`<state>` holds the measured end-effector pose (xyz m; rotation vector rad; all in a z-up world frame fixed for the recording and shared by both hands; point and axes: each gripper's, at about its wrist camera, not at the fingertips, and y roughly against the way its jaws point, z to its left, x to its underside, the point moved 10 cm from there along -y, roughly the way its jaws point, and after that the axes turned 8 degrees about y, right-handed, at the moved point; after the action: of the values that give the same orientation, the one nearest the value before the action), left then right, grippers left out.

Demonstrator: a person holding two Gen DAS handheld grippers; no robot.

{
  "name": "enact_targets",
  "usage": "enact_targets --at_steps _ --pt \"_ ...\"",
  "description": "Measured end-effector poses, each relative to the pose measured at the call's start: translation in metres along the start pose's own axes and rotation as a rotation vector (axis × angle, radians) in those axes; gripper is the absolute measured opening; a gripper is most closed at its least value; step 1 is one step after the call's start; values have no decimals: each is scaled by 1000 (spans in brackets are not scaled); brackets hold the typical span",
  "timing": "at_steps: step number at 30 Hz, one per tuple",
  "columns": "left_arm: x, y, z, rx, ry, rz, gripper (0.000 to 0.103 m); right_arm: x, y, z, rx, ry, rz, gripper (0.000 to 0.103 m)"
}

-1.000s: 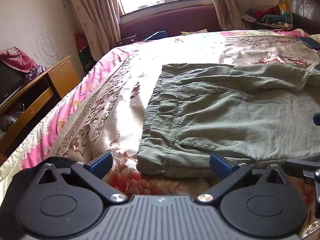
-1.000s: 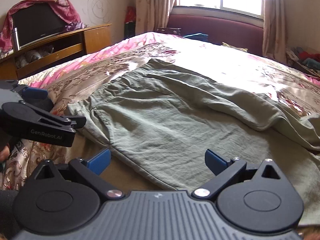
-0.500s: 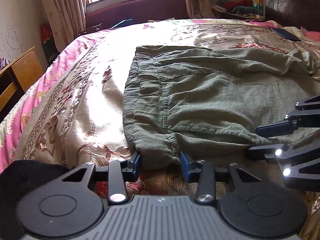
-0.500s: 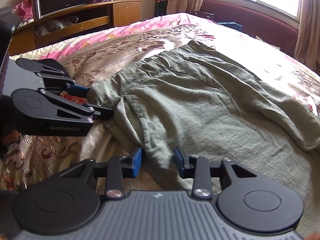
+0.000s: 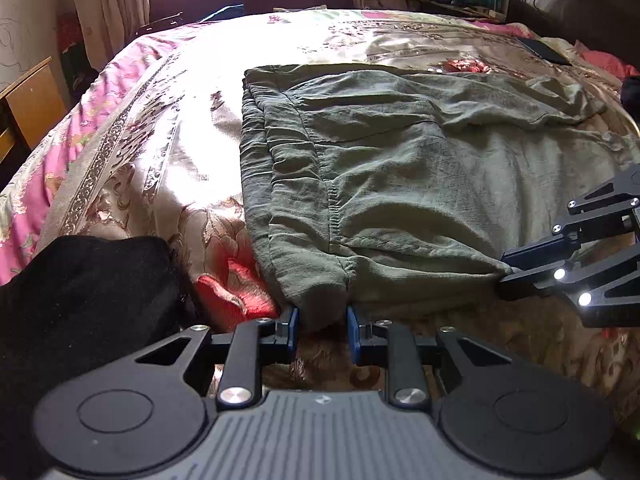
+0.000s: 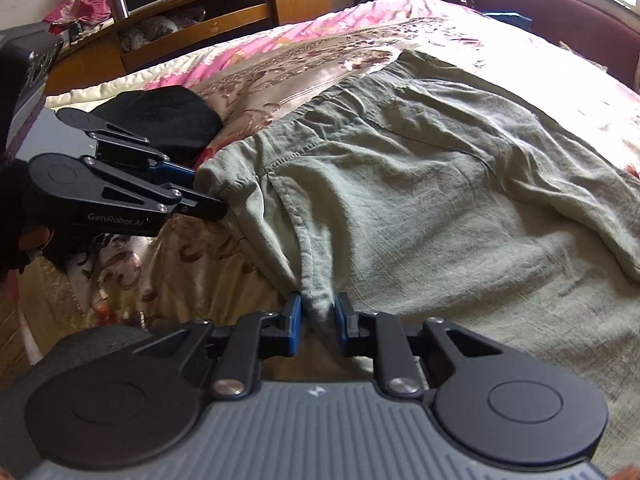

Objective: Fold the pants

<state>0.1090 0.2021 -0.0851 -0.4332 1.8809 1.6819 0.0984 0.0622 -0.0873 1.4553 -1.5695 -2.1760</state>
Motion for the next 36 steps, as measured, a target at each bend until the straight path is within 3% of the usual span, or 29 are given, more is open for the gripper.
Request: enact_targets --at_steps 4,7,10,15,19,22,25,27,30,33,36 --pt "15 14 4 -73 -33 11 40 4 12 1 4 -76 -40 23" --pt "7 31 -3 -73 -16 -33 40 7 36 -21 39 -182 -99 26" --pt "-9 42 -26 -47 -43 -86 40 29 74 -68 174 -278 -135 37" --pt "-32 32 -107 91 -126 -115 40 115 146 -176 458 -534 -138 38" --pt "-42 -3 -190 210 -187 -71 40 190 198 -262 641 -724 -166 37" --pt "-45 -29 -233 255 -237 -25 40 247 219 -319 786 -841 -118 38" --pt "-44 -52 -256 258 -267 34 40 294 235 -350 833 -979 -73 35" --pt "-47 -55 -257 260 -271 45 40 296 249 -350 865 -940 -62 37" --pt "-62 -48 -245 248 -280 3 40 267 257 -336 869 -796 -95 39" --pt "-94 -44 -207 201 -273 -58 43 214 236 -332 775 -639 -124 40" --pt "-128 -50 -158 121 -253 -115 48 146 185 -334 628 -491 -125 41"
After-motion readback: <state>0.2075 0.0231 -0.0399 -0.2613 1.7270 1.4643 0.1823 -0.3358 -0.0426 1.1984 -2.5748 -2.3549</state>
